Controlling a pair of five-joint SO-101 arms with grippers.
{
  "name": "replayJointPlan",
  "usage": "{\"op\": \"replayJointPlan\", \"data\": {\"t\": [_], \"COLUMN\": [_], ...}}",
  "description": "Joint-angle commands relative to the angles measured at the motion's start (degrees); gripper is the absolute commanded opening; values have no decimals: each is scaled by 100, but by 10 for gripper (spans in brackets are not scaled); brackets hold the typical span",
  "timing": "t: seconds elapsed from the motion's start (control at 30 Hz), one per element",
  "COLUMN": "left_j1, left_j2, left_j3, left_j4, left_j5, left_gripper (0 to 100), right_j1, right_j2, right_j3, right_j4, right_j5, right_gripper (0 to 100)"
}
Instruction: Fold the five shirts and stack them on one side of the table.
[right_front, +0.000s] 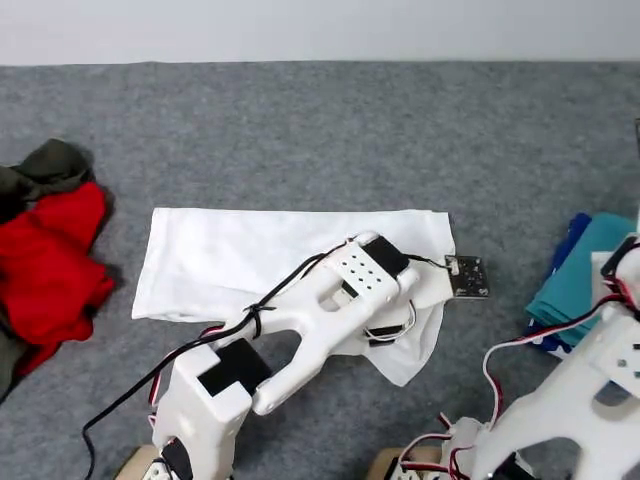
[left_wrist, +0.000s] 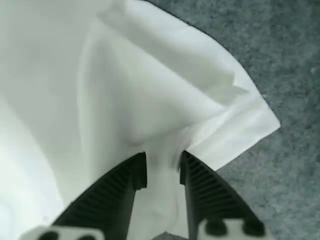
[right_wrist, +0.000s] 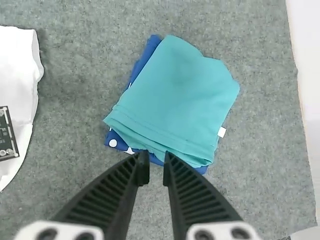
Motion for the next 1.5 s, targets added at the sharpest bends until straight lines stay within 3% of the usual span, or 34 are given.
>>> {"op": "replayJointPlan", "data": {"t": [0.0,0.4,0.73,1.03,1.23,1.47], "left_j1": [-132,-677,167,-114,-299,-202], "left_j2": [-105,-53,-53,879,1486,1530], "left_j3": [-295,-1305,-1279,-1253,-1851,-2457], "left_j4": [53,440,1248,589,870,1459], "left_j5": [0,-9,-141,-123,-123,-167], "left_gripper": [115,119,119,155,158,69], "right_j1": [75,75,75,101,101,92], "right_j2": [-127,-136,-145,-145,-145,-145], "right_j3": [0,396,457,457,475,475], "right_j4": [224,224,215,215,215,215], "right_j5": [-18,-26,-26,-26,-26,-26], "right_gripper": [64,64,64,64,64,64]}}
